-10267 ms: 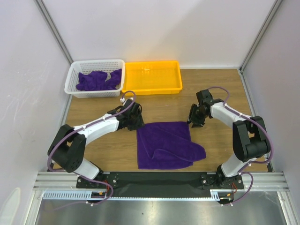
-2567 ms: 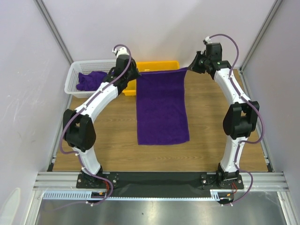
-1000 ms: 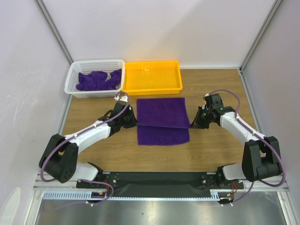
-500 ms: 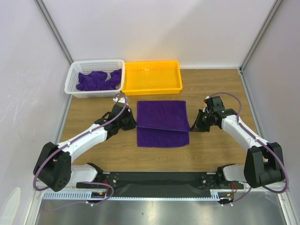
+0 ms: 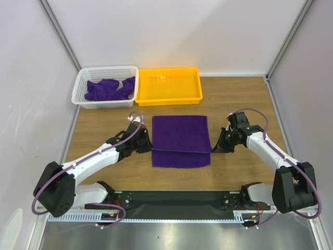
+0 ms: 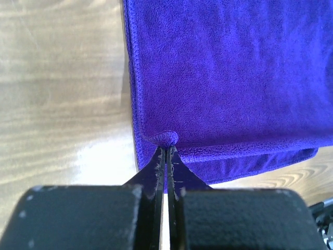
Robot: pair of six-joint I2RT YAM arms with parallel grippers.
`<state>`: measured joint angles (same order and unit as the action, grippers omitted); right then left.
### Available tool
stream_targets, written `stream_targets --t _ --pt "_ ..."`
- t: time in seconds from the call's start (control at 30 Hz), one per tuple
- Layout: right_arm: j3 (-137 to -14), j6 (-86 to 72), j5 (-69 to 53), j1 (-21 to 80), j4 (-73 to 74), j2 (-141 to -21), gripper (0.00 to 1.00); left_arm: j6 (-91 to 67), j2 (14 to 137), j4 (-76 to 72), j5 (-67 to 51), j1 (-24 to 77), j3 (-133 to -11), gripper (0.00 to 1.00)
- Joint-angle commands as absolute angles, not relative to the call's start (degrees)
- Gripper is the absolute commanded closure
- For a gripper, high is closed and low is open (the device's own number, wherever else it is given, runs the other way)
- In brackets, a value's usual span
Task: Fold and stack the towels
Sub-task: Fold the towel
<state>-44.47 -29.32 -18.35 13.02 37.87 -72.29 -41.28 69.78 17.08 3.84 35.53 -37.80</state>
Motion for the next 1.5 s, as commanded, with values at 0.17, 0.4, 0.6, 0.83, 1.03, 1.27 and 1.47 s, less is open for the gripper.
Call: stream_targets --t 0.17,0.4,0.6,0.83,1.03,1.27,1.47 --pt "-43.9 -26.2 -15.6 12.7 43.1 -70.5 1.0 -43.1 63.5 22.4 7.5 35.5 -35.1 1.0" --pt "-52.4 -26.2 -16.0 12.6 46.9 -68.0 1.0 -42.2 60.7 25.9 9.5 35.7 -40.5 1.0" --pt "-57.0 -25.7 -15.6 12.7 49.5 -66.6 1.0 -41.7 58.5 27.9 10.0 35.6 -43.8 1.0" --pt "-51.8 -26.2 -15.4 12.7 49.7 -64.3 1.0 -42.9 55.1 28.7 9.4 35.7 -39.4 1.0" --pt "-46.4 -26.4 -14.8 12.6 49.5 -63.5 1.0 -44.8 54.0 27.1 7.8 36.2 -33.2 1.0" --pt "-44.2 -26.9 -15.1 12.7 49.7 -64.2 1.0 -46.2 55.6 25.8 6.5 38.0 -30.9 1.0" --pt "-44.0 -28.4 -14.1 13.7 51.4 -65.8 1.0 -46.2 56.5 28.1 7.0 38.6 -31.5 1.0"
